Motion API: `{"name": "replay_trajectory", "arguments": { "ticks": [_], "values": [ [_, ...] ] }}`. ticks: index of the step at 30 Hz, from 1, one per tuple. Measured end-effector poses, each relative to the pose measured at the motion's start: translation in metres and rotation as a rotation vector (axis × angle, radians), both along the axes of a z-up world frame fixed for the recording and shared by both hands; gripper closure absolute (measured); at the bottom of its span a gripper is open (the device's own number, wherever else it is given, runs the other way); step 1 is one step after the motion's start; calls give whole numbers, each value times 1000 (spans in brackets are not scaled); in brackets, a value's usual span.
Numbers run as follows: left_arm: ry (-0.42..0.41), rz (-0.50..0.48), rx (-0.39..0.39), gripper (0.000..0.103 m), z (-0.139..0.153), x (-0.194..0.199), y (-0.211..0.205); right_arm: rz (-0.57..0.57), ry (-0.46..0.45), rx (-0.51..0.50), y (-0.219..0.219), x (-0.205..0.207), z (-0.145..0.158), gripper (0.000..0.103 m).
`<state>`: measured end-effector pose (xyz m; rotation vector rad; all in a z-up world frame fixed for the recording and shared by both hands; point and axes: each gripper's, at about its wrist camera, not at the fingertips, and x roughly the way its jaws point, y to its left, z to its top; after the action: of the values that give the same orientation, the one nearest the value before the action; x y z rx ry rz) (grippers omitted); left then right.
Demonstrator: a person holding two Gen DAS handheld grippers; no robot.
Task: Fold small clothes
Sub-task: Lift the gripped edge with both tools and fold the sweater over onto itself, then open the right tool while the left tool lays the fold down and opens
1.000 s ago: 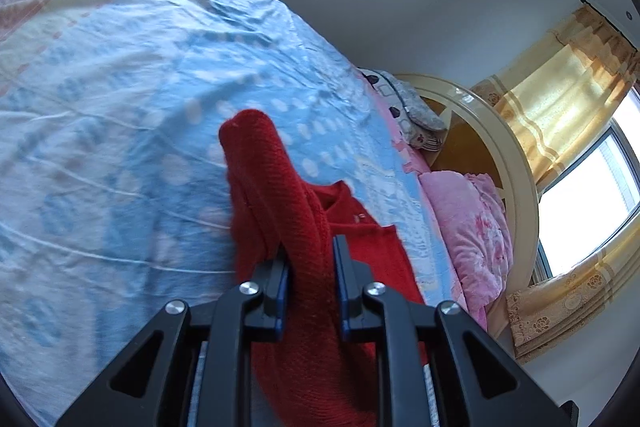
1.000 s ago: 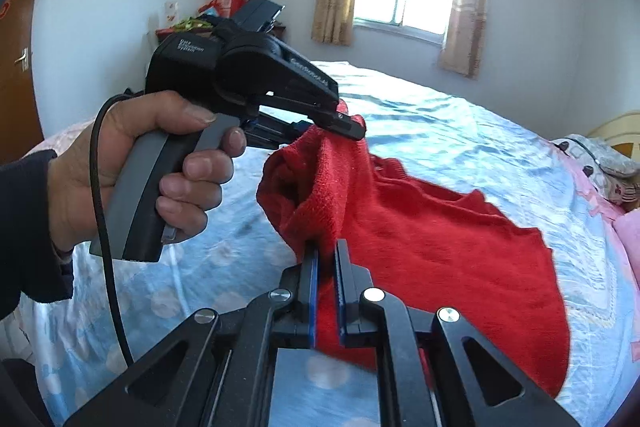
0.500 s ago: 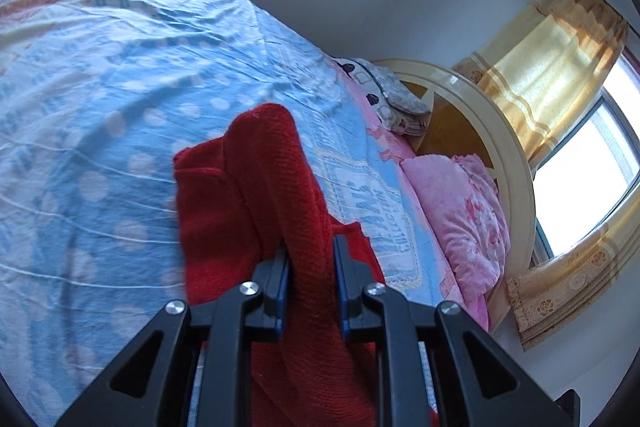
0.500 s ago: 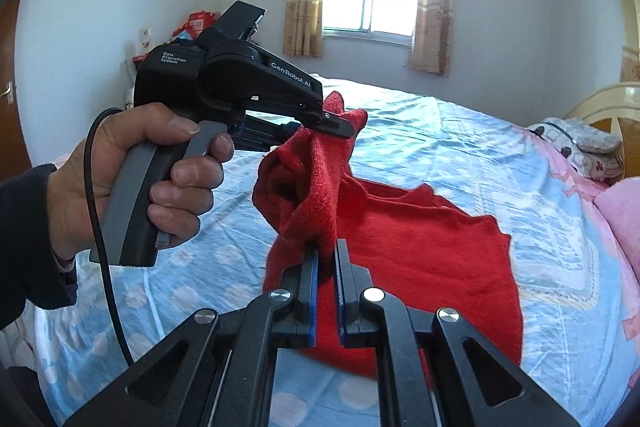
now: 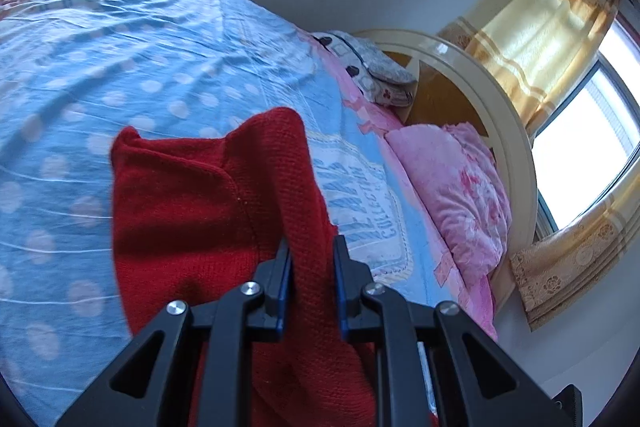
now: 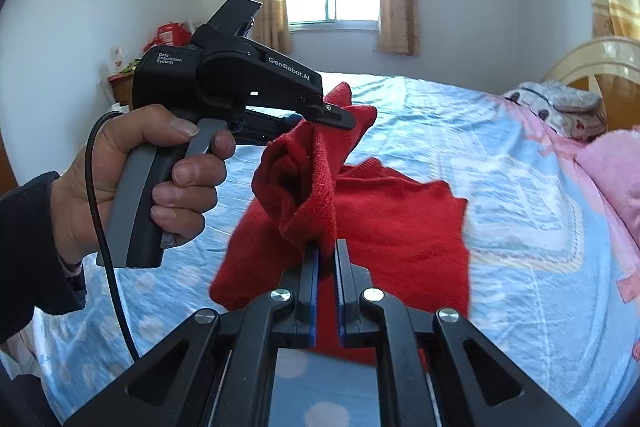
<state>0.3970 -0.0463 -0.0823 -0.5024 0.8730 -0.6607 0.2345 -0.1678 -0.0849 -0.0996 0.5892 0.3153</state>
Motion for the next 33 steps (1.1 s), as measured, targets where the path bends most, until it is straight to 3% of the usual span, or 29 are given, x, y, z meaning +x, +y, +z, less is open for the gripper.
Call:
{"name": "replay_trajectory", "arguments": {
  "ticks": [13,23,26,27,29,30,33],
  "values": [
    [33,-77,73,84,-20,5,-67,-85,92,72,-57,-1,-22,98],
    [2,-113,194,88,-33,3,-98,-121,179,172,-89,0,-45,103],
    [-32,-119,237,81,-30,-5,-105,-123,175,236,-101,-2,-48,103],
    [-44,-120,240,80,-26,-8,-104,-127,178,271,-107,-2,-49,98],
    [-99,-128,225,76,-11,-21,-99,-152,169,306,-116,-2,-47,67],
    [-121,-127,234,65,-6,-24,-98,-156,162,323,-119,-3,-45,48],
    [-226,-87,250,45,13,-48,-75,-159,109,377,-125,-8,-34,45]
  ]
}}
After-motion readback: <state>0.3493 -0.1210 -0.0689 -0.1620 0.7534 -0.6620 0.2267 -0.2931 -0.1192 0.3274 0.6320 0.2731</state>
